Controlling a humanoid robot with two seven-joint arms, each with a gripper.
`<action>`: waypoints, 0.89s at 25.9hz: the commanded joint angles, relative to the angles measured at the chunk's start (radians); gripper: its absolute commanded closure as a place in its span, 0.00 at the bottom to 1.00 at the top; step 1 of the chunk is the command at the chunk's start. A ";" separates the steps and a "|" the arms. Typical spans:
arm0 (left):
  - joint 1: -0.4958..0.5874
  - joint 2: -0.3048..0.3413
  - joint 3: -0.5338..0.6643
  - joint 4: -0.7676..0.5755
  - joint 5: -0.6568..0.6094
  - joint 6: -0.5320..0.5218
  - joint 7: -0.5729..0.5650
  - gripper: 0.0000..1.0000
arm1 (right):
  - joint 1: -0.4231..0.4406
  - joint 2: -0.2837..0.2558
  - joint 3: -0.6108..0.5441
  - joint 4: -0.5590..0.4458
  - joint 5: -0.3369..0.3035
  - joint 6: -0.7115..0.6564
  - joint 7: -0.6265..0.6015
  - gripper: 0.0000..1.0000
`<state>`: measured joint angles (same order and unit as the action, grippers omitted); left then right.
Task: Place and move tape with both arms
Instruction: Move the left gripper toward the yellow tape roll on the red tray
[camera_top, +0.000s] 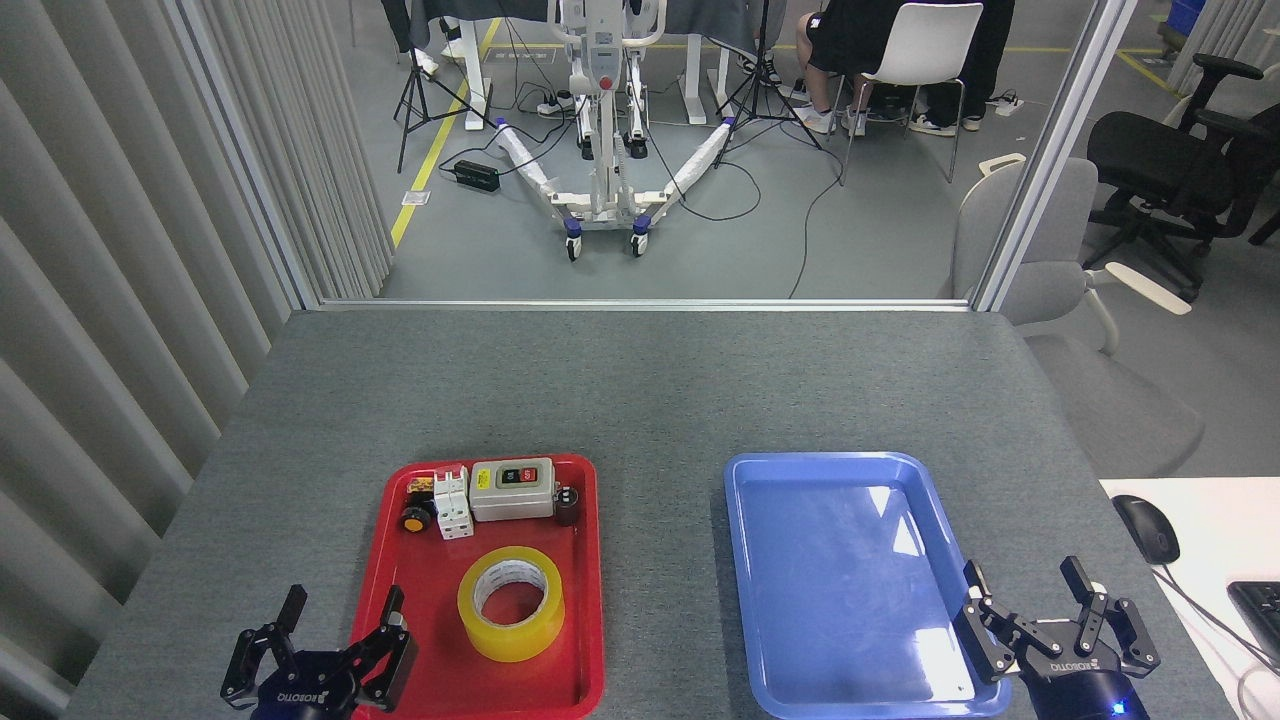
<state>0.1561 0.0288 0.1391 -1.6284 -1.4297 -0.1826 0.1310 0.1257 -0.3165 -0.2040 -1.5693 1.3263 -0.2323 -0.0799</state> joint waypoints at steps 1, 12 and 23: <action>0.005 -0.001 0.004 -0.005 0.000 0.002 -0.001 0.00 | 0.000 0.004 0.000 0.000 -0.001 0.001 -0.001 0.00; 0.005 -0.007 0.007 -0.007 0.003 0.006 0.001 0.00 | 0.000 0.002 0.000 0.000 0.001 -0.002 -0.001 0.00; -0.247 -0.115 -0.009 0.131 -0.058 0.043 0.002 0.00 | 0.002 0.001 -0.002 0.000 0.001 0.008 -0.004 0.00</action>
<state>-0.0172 -0.0630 0.1348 -1.5484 -1.4535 -0.1592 0.1374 0.1284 -0.3164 -0.2045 -1.5701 1.3269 -0.2326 -0.0842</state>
